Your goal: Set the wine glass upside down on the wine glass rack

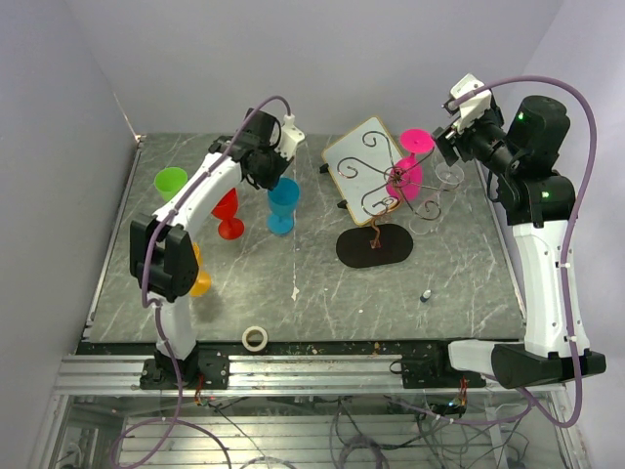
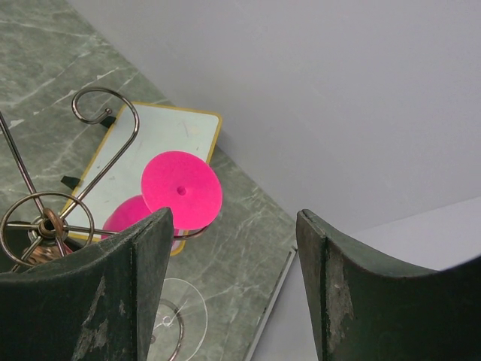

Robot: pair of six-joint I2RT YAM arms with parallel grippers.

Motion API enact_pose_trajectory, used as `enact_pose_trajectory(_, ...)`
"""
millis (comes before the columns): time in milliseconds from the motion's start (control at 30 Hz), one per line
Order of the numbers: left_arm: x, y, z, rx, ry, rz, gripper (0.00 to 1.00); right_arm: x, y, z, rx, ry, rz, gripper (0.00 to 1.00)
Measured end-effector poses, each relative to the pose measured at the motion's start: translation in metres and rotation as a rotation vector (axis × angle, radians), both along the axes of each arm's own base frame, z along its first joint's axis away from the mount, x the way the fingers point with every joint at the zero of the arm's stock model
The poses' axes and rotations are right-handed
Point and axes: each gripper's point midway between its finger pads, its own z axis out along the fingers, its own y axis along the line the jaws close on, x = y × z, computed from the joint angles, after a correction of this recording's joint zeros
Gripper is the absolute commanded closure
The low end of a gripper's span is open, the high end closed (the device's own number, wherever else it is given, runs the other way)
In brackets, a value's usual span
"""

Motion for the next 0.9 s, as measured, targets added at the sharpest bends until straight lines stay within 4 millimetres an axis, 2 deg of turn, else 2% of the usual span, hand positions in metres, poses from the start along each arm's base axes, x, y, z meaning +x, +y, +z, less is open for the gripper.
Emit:
enact_pose_trajectory(100, -0.007, 0.002, 0.016, -0.01, -0.018, -0.007, 0.93, 0.0, 0.001, 0.0, 0.001, 0.001, 0.008, 0.33)
enact_pose_trajectory(200, -0.017, 0.006, 0.045, -0.031, -0.065, -0.018, 0.93, -0.002, 0.005, 0.0, 0.007, 0.004, 0.027, 0.32)
enact_pose_trajectory(467, -0.061, 0.026, 0.17, -0.127, -0.326, -0.046, 0.93, -0.006, 0.025, 0.002, 0.081, 0.032, 0.124, 0.33)
enact_pose_trajectory(500, -0.071, 0.031, 0.194, -0.146, -0.385, -0.051, 0.93, -0.007, 0.03, 0.002, 0.1, 0.04, 0.147, 0.33)
enact_pose_trajectory(533, -0.072, 0.032, 0.196, -0.149, -0.391, -0.051, 0.93, -0.007, 0.034, 0.003, 0.123, 0.049, 0.169, 0.33)
enact_pose_trajectory(700, -0.1, 0.04, 0.249, -0.209, -0.518, -0.08, 0.93, -0.009, 0.067, 0.003, 0.258, 0.113, 0.297, 0.33)
enact_pose_trajectory(900, -0.13, 0.04, 0.302, -0.289, -0.646, -0.145, 0.93, -0.015, 0.117, 0.001, 0.449, 0.24, 0.478, 0.33)
